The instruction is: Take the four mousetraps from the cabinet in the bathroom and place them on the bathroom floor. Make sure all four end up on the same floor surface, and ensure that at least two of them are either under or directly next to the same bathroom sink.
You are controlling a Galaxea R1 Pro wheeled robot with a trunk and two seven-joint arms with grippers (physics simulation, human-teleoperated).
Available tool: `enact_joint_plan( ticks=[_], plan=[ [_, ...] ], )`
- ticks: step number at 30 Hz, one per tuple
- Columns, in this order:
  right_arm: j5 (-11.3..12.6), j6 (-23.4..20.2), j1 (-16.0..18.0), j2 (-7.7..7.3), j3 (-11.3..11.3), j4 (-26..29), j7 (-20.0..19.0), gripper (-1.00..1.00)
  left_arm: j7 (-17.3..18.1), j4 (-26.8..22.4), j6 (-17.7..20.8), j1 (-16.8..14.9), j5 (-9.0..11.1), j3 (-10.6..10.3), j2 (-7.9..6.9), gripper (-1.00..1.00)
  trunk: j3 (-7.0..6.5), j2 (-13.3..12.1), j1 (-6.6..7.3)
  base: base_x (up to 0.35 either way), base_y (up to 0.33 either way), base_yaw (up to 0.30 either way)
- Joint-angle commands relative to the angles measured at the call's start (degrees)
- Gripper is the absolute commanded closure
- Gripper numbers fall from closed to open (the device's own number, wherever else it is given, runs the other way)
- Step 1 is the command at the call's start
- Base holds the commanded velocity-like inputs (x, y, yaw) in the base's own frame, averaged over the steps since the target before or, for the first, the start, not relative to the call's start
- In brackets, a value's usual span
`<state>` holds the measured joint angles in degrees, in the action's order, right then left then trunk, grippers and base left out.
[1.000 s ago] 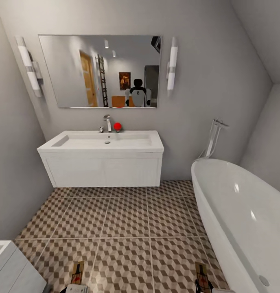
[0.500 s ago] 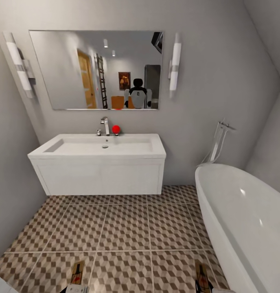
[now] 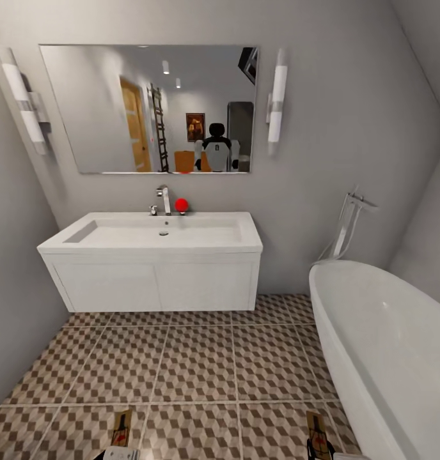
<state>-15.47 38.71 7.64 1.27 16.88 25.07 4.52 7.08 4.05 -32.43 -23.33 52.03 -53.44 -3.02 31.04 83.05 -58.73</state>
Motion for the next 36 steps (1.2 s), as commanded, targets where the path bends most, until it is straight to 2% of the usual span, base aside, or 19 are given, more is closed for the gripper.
enact_joint_plan(
  ticks=[1, 11, 24, 36],
  plan=[
    [-0.62, 0.14, 0.05, 0.05, 0.25, -0.02, 0.32, 1.00, 0.30, 0.17, -0.18, -0.07, 0.35, -0.28, 0.03, 1.00, 0.06, 0.03, 0.00, 0.003, 0.088, 0.000],
    [-0.62, 0.14, 0.04, 0.05, 0.25, -0.02, 0.32, 1.00, 0.30, 0.17, -0.18, -0.05, 0.35, -0.26, 0.03, 1.00, 0.06, 0.03, 0.00, 0.001, 0.142, 0.000],
    [-0.63, 0.18, 0.03, -0.23, 0.42, -0.02, 0.32, 1.00, 0.30, 0.17, -0.20, -0.05, 0.35, -0.26, 0.00, 1.00, 0.06, 0.03, 0.00, 0.008, 0.012, 0.000],
    [-0.70, 0.23, 0.05, -0.22, 0.28, -0.02, 0.24, 1.00, 0.30, 0.17, -0.24, -0.05, 0.35, -0.26, -0.04, 1.00, 0.06, 0.03, 0.00, 0.253, 0.000, 0.000]
  ],
)
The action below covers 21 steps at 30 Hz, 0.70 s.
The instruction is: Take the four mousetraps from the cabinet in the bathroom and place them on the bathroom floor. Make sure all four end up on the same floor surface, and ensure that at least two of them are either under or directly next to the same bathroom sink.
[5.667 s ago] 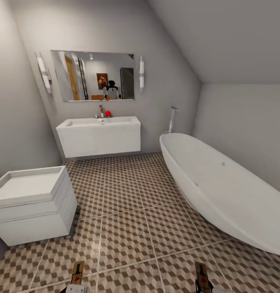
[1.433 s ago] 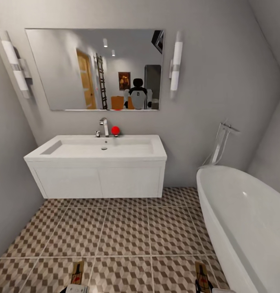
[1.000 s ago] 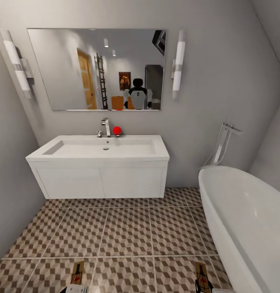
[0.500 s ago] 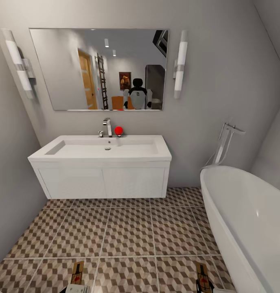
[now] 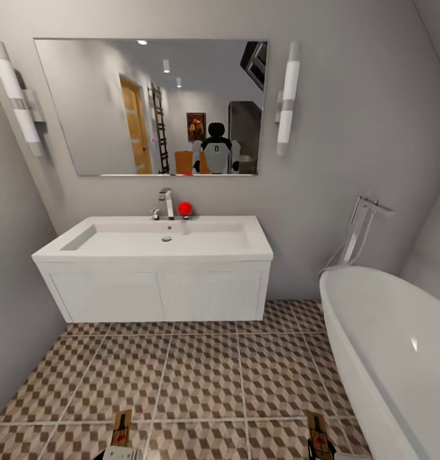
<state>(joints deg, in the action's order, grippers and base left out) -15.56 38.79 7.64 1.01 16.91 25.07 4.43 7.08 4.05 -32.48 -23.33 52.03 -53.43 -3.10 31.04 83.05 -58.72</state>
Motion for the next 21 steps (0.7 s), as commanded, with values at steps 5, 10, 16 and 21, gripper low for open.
enact_joint_plan(
  ticks=[5, 10, 16, 21],
  plan=[
    [-0.74, 0.03, 0.03, -0.08, -0.01, -0.25, 0.10, 1.00, 0.19, 0.13, -0.11, -0.05, 0.35, -0.24, 0.09, 1.00, 0.05, 0.03, -0.01, 0.032, 0.000, 0.000],
    [-1.13, -1.17, 0.04, -0.11, 0.00, 0.35, 0.25, 1.00, -0.01, -0.16, 4.19, -0.05, 0.41, 0.20, -0.04, 1.00, 0.05, 0.03, -0.01, 0.005, 0.000, 0.000],
    [-2.69, -13.36, 0.30, 0.08, -0.14, 7.39, 0.19, 1.00, -1.19, -2.51, 17.55, -0.30, 0.37, 0.57, -1.34, 1.00, 0.05, 0.03, -0.01, 0.000, 0.000, 0.000],
    [-3.17, -25.53, 0.98, 1.05, -2.49, 18.89, -0.03, 1.00, -12.33, -11.03, 23.43, -0.81, 0.35, 0.83, -3.28, 1.00, 0.05, 0.03, -0.01, 0.000, 0.000, 0.000]
  ],
)
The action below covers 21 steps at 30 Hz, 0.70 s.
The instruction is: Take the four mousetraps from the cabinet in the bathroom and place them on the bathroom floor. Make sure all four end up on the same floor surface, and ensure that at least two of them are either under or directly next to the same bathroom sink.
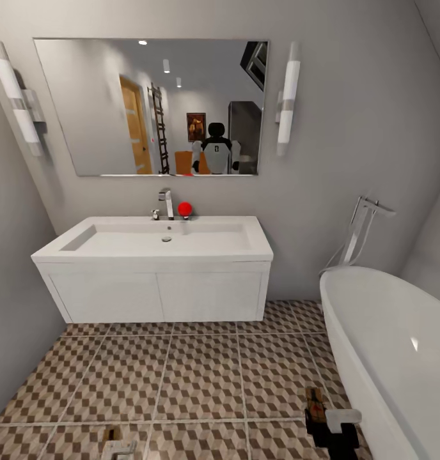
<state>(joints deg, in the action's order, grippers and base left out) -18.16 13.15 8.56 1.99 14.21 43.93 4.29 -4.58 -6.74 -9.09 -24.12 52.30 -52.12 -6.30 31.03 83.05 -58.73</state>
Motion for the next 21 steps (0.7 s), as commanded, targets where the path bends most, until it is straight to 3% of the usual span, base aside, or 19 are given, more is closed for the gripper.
enact_joint_plan(
  ticks=[1, 4, 5, 7, 8, 10, 12, 16, 17, 21],
  plan=[
    [-0.58, -1.62, 1.01, 0.28, -0.59, 1.23, 0.11, 1.00, -4.42, -3.47, 2.23, -0.30, 0.09, -0.40, -0.74, 1.00, 0.06, 0.03, 0.00, 0.000, 0.000, 0.000],
    [-0.51, -5.54, 4.39, 0.66, -1.64, 2.50, 0.06, 1.00, -10.99, -12.05, 9.66, -1.72, 0.09, 0.46, -2.71, 1.00, 0.06, 0.03, 0.00, 0.000, 0.000, 0.000],
    [-0.50, -6.31, 5.02, 0.73, -1.75, 2.62, 0.05, 1.00, -11.68, -13.49, 11.18, -1.98, 0.09, 0.96, -3.05, 1.00, 0.06, 0.03, 0.00, 0.000, 0.000, 0.000],
    [-0.49, -8.89, 7.12, 0.92, -2.00, 2.90, 0.03, 1.00, -13.29, -17.70, 16.12, -2.77, -0.08, 4.85, -3.91, 1.00, 0.06, 0.03, 0.00, 0.000, 0.000, 0.000],
    [-0.48, -9.32, 7.60, 0.95, -2.03, 2.94, 0.03, 1.00, -13.49, -18.37, 16.96, -2.91, -0.17, 6.16, -4.03, 1.00, 0.06, 0.03, 0.00, 0.000, 0.000, 0.000],
    [-0.48, -10.36, 9.34, 1.23, -2.14, 3.04, 0.02, 1.00, -13.96, -19.89, 18.96, -3.24, -0.48, 11.07, -4.35, 1.00, 0.06, 0.03, 0.00, 0.000, 0.000, 0.000],
    [-0.48, -10.51, 10.04, 1.46, -2.20, 3.11, 0.00, 1.00, -14.04, -20.31, 19.57, -3.36, -0.67, 13.07, -4.79, 1.00, 0.06, 0.03, 0.00, 0.000, 0.000, 0.000],
    [-0.55, -7.90, 10.58, 1.79, -2.40, 3.49, -0.02, 1.00, -13.56, -20.62, 19.59, -3.45, -2.16, 14.44, -5.25, 1.00, 0.06, 0.03, 0.00, 0.000, 0.000, 0.000],
    [-0.56, -6.00, 10.65, 1.94, -2.46, 3.68, 0.11, 1.00, -13.12, -20.86, 19.37, -3.46, -3.66, 14.60, -5.43, 1.00, 0.06, 0.03, 0.00, 0.000, 0.000, 0.000],
    [-0.61, -3.98, 10.71, 2.73, -2.51, 3.78, 0.29, 1.00, -10.34, -21.14, 18.63, -3.47, -6.42, 14.76, -5.53, 1.00, 0.06, 0.03, 0.00, 0.000, 0.000, 0.000]
  ],
)
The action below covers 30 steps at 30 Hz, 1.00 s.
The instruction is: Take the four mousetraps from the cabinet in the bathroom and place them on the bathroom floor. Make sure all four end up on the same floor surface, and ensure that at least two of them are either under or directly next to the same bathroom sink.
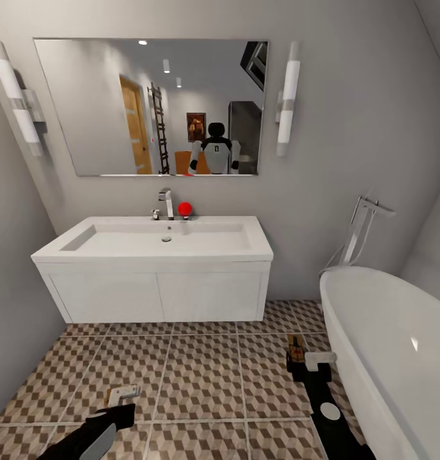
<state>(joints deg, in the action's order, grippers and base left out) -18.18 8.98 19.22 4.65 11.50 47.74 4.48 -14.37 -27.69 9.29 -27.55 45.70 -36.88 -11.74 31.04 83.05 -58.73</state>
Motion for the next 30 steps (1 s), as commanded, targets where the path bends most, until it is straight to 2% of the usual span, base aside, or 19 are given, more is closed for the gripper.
enact_joint_plan(
  ticks=[1, 8, 18, 30],
  plan=[
    [-0.61, 0.37, 0.04, 0.18, 0.20, -0.02, 0.13, 1.00, 0.30, -0.26, -0.25, -0.05, -0.17, -0.44, -0.04, 1.00, 0.06, 0.03, 0.00, 0.000, 0.000, 0.000],
    [-0.71, 0.82, 0.03, 0.43, 0.19, 0.07, 0.15, 1.00, 1.80, -4.31, -1.54, -0.05, -0.77, -0.45, 0.07, 1.00, 0.06, 0.03, 0.00, 0.000, 0.000, 0.000],
    [-0.72, 0.86, 0.04, 0.44, 0.19, 0.09, 0.15, 1.00, 1.73, -5.17, -2.50, -0.05, -0.79, -0.47, 0.22, 1.00, 0.06, 0.03, 0.00, 0.000, 0.000, 0.000],
    [-0.72, 0.83, 0.04, 0.43, 0.19, 0.16, 0.16, 1.00, 1.88, -5.18, -2.52, -0.05, -0.79, -0.47, 0.66, 1.00, 2.21, 4.85, -2.63, 0.000, 0.000, 0.000]
  ],
)
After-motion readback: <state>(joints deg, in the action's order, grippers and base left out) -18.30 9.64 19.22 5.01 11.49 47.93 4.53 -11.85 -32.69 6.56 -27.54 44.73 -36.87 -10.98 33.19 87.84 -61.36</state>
